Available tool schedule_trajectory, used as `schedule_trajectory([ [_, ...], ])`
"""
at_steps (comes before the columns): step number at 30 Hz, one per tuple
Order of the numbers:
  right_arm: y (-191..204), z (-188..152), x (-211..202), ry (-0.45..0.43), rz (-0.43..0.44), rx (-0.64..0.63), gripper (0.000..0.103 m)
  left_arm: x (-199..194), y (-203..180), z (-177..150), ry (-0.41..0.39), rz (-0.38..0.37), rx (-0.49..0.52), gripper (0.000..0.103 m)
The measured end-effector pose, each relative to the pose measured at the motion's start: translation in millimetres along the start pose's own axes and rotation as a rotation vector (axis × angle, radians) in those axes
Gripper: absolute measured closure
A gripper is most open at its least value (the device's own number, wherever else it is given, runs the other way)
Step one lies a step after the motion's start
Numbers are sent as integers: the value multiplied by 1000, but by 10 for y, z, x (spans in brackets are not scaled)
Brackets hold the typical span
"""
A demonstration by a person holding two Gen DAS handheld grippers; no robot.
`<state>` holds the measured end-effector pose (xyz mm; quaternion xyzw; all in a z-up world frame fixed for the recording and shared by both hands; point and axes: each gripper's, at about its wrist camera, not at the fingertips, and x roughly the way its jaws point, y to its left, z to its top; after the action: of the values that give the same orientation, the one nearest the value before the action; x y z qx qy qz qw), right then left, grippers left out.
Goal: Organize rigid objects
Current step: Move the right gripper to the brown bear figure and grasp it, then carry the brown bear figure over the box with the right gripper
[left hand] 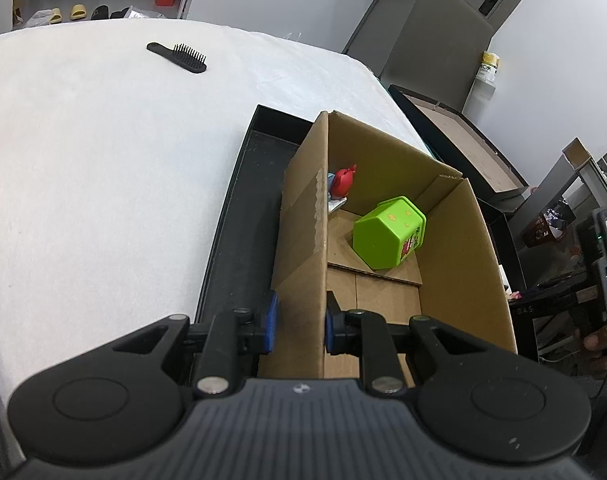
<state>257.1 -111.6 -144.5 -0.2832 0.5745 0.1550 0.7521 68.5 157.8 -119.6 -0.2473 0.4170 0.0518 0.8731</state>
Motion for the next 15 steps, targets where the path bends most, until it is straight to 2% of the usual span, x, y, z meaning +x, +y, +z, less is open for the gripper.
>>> schedule_trajectory([
  [10, -56, 36, -346, -26, 45, -5, 60, 8, 13, 4, 4, -9, -2, 82],
  [15, -59, 76, -480, -44, 37, -15, 60, 14, 18, 7, 3, -11, -2, 82],
])
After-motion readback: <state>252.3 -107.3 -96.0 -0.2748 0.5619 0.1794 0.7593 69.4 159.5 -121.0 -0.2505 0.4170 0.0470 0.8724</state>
